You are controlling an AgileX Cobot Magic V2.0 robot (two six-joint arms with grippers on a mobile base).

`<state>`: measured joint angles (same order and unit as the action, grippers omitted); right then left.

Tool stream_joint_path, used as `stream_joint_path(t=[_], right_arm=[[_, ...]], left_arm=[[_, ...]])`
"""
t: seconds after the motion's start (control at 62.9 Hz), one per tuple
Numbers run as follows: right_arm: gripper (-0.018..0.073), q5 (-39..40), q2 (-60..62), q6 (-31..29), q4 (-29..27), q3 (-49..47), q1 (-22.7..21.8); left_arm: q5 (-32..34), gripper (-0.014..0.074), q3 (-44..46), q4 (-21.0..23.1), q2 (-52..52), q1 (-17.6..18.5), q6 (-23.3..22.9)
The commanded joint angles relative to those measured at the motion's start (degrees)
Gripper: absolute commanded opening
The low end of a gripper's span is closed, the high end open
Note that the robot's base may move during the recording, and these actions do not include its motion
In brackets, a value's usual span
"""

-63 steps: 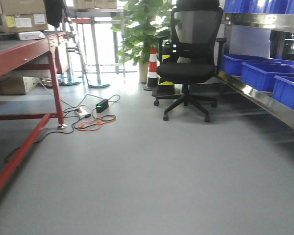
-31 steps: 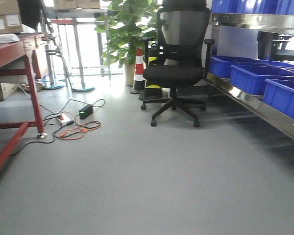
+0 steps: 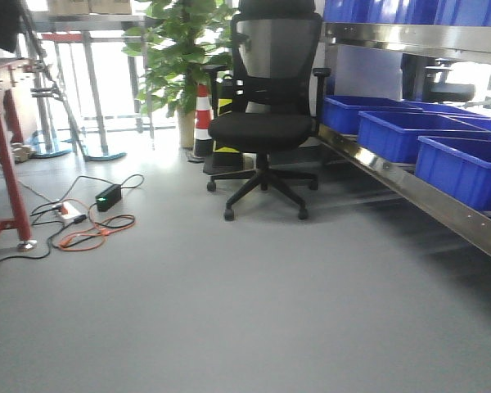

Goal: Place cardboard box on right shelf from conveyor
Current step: 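Drive to the steel shelf rack with blue bins, box held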

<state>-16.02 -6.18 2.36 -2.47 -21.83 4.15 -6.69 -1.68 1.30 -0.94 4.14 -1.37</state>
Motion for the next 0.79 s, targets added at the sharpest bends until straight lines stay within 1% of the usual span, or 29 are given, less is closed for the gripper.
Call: stream_joint_path(t=[0.0,0.779], right_arm=[[0.0055,6.4,-0.7,-0.4,0.4,-1.7,-0.2],[0.0055,6.4,-0.7,-0.4,0.4,-1.7,-0.2]], left_arm=[[4.9,-0.0116,-0.6,-0.1,-0.4,0.0,-0.3],[4.9,-0.0115,-0.6,-0.1,-0.4,0.0,-0.3]])
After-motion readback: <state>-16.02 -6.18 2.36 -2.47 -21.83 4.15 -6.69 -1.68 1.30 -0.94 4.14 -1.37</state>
